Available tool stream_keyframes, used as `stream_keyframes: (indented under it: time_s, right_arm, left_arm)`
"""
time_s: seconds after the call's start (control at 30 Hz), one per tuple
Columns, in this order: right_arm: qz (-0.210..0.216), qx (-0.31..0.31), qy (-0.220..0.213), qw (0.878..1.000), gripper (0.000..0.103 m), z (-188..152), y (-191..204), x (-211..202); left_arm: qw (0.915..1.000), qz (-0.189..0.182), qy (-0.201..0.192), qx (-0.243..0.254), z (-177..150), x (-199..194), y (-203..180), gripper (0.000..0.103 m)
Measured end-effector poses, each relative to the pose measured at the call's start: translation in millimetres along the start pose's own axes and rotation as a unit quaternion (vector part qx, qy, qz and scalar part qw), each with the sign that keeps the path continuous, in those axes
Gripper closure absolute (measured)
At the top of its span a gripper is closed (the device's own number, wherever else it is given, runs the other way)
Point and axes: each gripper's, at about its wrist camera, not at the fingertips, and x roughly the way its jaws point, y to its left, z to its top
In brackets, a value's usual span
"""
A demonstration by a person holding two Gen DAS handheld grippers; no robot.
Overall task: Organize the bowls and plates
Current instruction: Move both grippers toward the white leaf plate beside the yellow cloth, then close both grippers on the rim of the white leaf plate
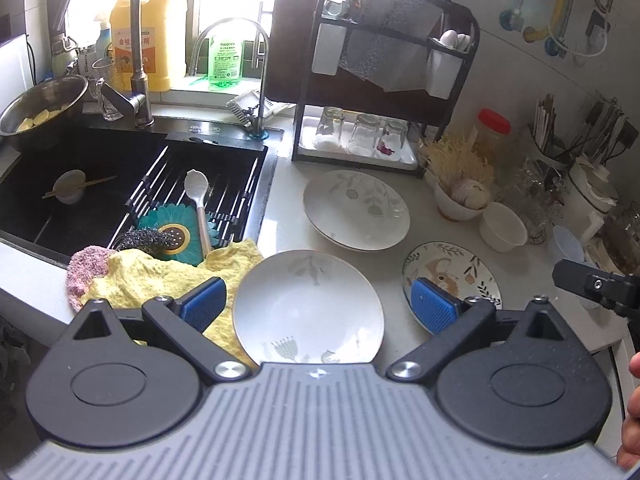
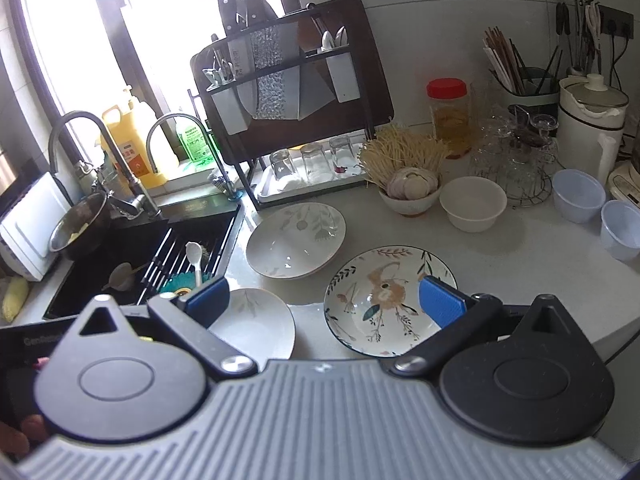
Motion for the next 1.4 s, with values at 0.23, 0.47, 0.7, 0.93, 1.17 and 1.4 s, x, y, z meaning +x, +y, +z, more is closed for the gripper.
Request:
stream_keyframes:
  time_s: [0.23, 0.47, 0.7, 0.93, 1.17, 1.4]
  right_arm:
    - [-0.005, 0.015, 0.021, 1.0, 0.0, -1, 20, 44]
    - [-0.005, 0.058, 0.061, 0.996, 0.006, -6, 25, 85]
    - [-0.004, 0.085, 0.11, 0.99, 0.013, -20, 22, 123]
    - [0.006, 0.114, 0.16, 0.98, 0.025, -40, 24, 157]
    - [0.022, 0.124, 0.185, 0.975, 0.051, -56, 19, 171]
    - [0.022, 0.146, 0.198, 0.969, 0.061, -65, 12, 185]
  left_arm:
    - [0.9997, -0.003, 0.025, 0.0, 24, 40, 42, 0.003]
    - [0.9979, -0.017, 0.062, 0.008, 33, 86, 71, 0.003]
    - [0.9938, -0.056, 0.095, 0.011, 38, 122, 92, 0.003]
    - [0.9897, -0.069, 0.125, -0.015, 32, 154, 111, 0.004]
    - [0.986, -0.097, 0.129, -0.04, 15, 172, 117, 0.015]
    - [0.9824, -0.109, 0.138, -0.065, 3, 189, 124, 0.04]
